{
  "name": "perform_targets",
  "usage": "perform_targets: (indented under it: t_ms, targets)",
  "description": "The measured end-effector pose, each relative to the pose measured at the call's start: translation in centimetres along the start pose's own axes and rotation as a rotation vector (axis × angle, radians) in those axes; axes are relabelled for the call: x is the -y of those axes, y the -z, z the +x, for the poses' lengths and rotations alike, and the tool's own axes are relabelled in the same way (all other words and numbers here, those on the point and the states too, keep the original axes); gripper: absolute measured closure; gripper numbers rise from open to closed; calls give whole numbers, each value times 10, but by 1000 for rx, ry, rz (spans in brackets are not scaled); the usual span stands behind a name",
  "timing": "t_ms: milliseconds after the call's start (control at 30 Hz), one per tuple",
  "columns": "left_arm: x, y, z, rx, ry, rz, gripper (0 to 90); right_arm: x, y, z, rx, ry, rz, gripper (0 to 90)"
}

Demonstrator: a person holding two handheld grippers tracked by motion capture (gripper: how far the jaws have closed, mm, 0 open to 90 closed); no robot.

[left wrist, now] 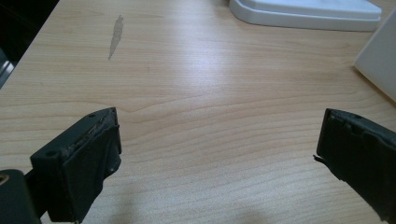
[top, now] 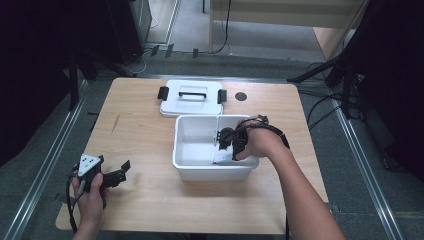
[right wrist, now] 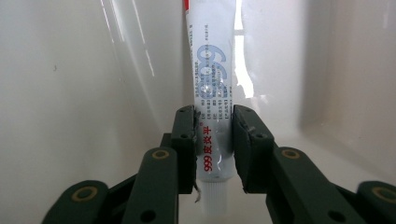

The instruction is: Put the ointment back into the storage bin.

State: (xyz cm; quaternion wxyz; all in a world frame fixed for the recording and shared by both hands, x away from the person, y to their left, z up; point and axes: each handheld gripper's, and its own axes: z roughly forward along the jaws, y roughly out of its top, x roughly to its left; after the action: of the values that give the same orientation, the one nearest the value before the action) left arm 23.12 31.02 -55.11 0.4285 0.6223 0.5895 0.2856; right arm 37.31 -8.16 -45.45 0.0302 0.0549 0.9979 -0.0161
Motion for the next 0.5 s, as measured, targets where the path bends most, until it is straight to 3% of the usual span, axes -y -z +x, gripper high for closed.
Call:
perform_targets:
  t_ms: [100, 233, 333, 500]
  targets:
    - [0, 0, 0, 1, 0, 0, 6, 1, 2, 0, -4, 7, -14, 600]
    - [0, 0, 0, 1, 1, 0, 5, 2, 7, 0, -13, 8, -45, 538]
    - [0, 0, 0, 1, -1, 0, 5, 6, 18, -2, 4, -20, -105, 605]
    - [0, 0, 0, 2, 0, 0, 5, 11, 30, -3, 12, -30, -163, 627]
